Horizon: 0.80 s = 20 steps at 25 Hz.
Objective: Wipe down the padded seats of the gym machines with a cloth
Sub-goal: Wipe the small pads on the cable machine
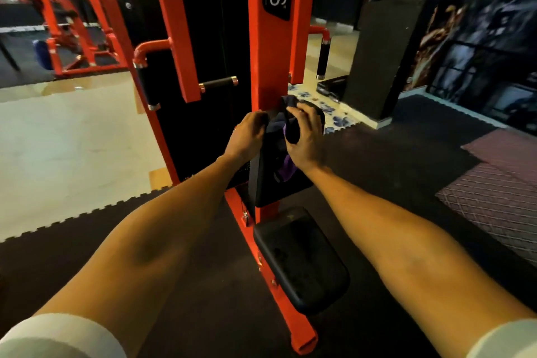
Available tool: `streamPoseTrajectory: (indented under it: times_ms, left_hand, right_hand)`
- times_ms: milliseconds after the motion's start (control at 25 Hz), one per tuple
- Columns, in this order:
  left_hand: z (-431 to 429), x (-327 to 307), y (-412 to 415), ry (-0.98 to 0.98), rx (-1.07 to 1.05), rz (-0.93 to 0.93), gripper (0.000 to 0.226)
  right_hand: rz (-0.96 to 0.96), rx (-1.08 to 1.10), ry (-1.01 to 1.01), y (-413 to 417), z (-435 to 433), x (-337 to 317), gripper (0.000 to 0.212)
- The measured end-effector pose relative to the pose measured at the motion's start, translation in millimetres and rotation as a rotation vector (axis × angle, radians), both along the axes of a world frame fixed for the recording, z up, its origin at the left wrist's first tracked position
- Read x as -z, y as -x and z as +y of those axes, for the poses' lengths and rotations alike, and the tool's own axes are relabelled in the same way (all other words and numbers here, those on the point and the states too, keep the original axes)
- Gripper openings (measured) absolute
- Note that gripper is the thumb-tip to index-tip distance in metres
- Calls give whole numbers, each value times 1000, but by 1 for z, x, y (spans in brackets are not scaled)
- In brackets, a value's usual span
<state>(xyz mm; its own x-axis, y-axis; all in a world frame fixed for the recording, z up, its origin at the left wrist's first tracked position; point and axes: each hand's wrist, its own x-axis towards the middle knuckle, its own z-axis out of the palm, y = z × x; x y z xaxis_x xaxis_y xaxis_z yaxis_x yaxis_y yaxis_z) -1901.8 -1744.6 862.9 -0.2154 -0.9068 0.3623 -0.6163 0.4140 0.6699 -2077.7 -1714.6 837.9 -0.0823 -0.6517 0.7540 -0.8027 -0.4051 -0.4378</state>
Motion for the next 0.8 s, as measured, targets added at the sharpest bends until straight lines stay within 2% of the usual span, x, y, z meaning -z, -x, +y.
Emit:
streamPoseTrajectory:
  times_ms: [200, 320, 520, 640, 720, 800]
  left_hand:
    - [-27, 7, 9, 138, 104, 35, 40]
    - [-34, 19, 12, 207, 129, 60, 39]
    - [-50, 30, 17, 248, 175, 106, 41]
    - [-53, 31, 20, 289, 209, 137, 39]
    - [-56, 33, 22, 312, 195, 142, 41]
    - [-59, 35, 25, 362, 165, 117, 44]
  right_hand:
    - [225, 84, -96, -14, -35, -12, 48]
    - [270, 115, -29, -2, -57, -18, 47]
    - [147, 230, 58, 24, -73, -3, 40]
    - [17, 284, 47, 41, -80, -1, 43]
    - [-65, 350, 1, 31, -79, -2, 45]
    - [-55, 396, 1, 6, -70, 2, 45]
